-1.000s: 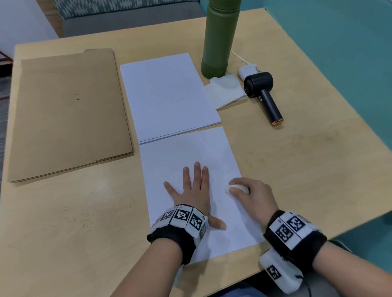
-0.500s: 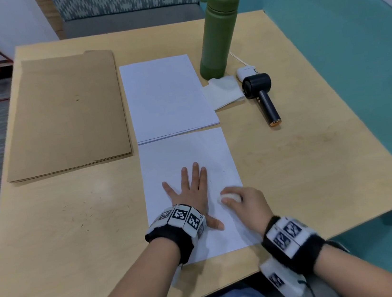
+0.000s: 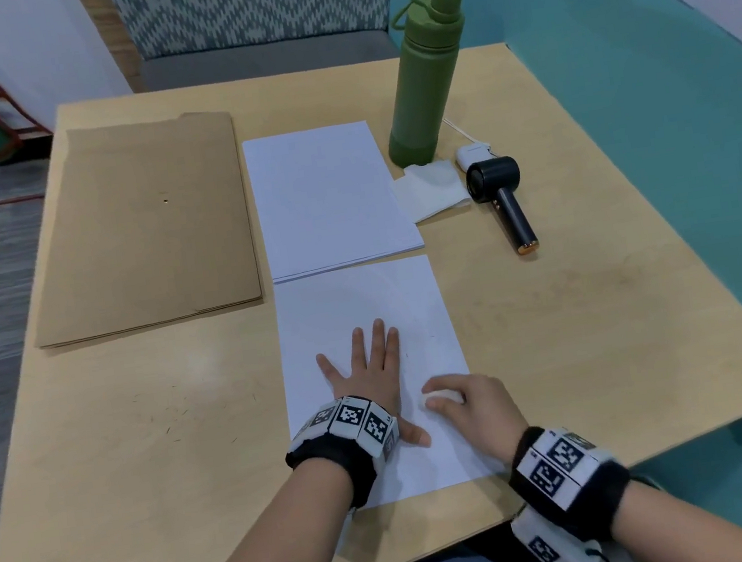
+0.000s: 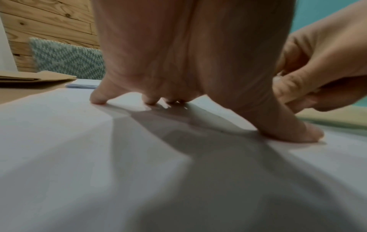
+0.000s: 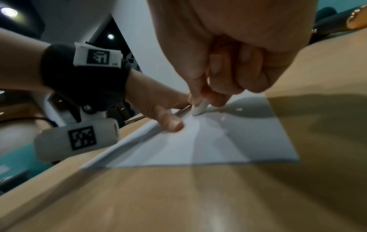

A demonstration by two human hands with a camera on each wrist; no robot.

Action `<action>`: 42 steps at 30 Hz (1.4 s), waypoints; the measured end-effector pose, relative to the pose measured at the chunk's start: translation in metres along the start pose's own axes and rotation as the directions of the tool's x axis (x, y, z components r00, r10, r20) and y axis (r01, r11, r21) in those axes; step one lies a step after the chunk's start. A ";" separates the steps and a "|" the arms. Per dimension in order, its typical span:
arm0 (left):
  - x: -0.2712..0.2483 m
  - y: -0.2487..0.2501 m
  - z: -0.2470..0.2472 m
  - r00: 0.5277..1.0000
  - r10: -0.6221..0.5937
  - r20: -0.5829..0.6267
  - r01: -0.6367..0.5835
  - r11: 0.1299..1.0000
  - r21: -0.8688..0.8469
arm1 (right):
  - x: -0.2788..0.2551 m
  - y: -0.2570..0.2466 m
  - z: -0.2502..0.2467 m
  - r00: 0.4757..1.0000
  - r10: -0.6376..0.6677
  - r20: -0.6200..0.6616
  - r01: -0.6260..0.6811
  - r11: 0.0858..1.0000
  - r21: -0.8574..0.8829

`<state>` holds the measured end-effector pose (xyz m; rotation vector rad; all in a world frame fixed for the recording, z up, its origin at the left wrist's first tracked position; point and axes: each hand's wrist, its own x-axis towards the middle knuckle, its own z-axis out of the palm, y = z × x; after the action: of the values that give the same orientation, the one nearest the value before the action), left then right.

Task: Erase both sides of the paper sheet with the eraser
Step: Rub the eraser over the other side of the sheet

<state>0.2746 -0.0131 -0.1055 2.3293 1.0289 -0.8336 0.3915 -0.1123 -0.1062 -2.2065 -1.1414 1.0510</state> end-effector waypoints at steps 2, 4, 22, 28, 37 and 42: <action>0.000 0.000 0.000 1.000 0.004 -0.007 -0.004 1.000 -0.006 | 0.003 -0.001 -0.003 0.999 -0.008 0.043 0.009 0.999 -0.039; 0.000 -0.001 0.000 1.000 0.005 -0.014 -0.005 1.000 -0.012 | 0.024 -0.010 -0.009 1.000 -0.004 -0.012 0.003 1.000 -0.019; -0.023 -0.041 -0.016 0.970 0.060 -0.238 -0.127 0.951 -0.280 | 0.009 -0.004 -0.023 0.978 0.202 0.054 -0.199 0.818 0.539; -0.051 -0.102 -0.014 0.750 -0.342 -0.566 -0.139 0.755 -0.640 | 0.010 -0.002 -0.024 0.973 0.220 0.070 -0.214 0.747 0.629; -0.060 -0.125 0.002 0.695 -0.509 -0.508 0.012 0.715 -0.699 | 0.013 -0.003 -0.020 0.986 0.165 0.032 -0.156 0.824 0.545; -0.056 -0.119 0.017 0.873 -0.178 -0.454 -0.034 0.906 -0.421 | 0.022 -0.006 -0.026 0.974 0.147 -0.171 -0.042 0.864 0.501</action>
<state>0.1468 0.0225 -0.0985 2.1624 1.3505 -0.0113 0.4168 -0.0922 -0.0957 -1.9106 -0.5895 0.9937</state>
